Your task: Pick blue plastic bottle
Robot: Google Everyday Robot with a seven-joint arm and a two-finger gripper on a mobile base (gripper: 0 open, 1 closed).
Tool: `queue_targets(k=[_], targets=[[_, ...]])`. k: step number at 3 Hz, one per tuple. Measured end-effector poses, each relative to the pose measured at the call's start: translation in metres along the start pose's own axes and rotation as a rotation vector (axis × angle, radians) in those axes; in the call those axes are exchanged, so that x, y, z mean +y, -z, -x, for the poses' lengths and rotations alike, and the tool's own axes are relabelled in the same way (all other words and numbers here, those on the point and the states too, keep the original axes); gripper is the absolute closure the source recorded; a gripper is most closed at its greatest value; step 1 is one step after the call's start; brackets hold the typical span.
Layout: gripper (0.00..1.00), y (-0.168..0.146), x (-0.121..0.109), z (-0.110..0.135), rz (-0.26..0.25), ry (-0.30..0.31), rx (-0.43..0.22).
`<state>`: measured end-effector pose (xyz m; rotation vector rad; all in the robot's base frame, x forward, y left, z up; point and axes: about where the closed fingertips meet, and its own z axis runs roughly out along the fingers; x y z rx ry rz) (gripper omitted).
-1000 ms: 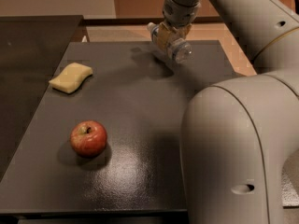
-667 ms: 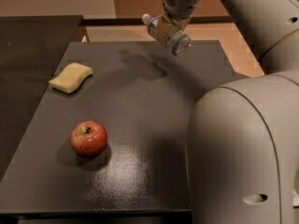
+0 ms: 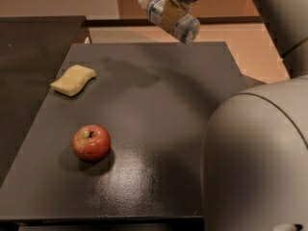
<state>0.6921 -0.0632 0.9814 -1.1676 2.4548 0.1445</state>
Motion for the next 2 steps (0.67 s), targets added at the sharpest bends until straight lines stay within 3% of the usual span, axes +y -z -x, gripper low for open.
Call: queue_targets(k=[1,2], targets=[[1.00,0.0334,0.0047,0.0079,-0.013,0.093,-0.045],[1.00,0.0334,0.0046,0.0079,-0.013,0.093,-0.045]])
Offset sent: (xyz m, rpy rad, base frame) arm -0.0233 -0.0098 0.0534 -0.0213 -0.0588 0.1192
